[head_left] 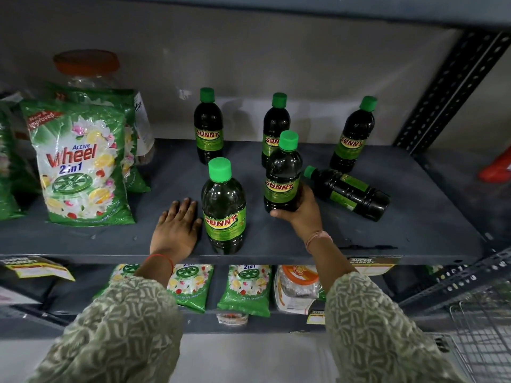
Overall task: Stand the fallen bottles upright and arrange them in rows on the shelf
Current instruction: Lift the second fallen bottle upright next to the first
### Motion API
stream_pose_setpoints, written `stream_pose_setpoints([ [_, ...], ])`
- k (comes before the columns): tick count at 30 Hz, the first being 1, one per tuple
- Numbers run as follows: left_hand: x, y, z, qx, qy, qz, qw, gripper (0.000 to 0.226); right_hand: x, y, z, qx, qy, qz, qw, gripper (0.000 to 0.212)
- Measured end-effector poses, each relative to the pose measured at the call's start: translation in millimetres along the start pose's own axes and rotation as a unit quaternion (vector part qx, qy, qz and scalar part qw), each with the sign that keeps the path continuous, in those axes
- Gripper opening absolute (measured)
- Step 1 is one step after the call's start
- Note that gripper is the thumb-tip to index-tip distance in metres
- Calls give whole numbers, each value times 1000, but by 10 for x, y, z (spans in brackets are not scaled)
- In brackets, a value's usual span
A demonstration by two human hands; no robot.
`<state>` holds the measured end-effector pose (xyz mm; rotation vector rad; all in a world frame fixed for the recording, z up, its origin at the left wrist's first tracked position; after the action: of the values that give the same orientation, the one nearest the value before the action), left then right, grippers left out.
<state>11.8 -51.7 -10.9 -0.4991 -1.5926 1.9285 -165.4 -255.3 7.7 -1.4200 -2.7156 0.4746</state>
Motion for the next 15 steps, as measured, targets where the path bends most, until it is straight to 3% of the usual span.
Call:
stream_pose_setpoints([
  [6, 5, 6, -13, 1, 7, 5, 1000, 54, 95, 76, -18, 49, -19, 45, 998, 54],
  [15, 29, 0, -4, 7, 23, -10, 1000, 53, 650, -47, -71, 37, -26, 23, 999, 50],
])
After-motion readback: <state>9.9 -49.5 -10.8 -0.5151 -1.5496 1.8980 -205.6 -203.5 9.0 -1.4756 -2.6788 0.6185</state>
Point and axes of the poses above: each hand's wrist, its own x-axis away from the middle knuckle, its own y-axis out of the palm, z = x × y, the point moved 2 cm from there along -x, towards the middle knuckle, and after that the axes turned 7 degrees about -y, right-handed, at the moved point
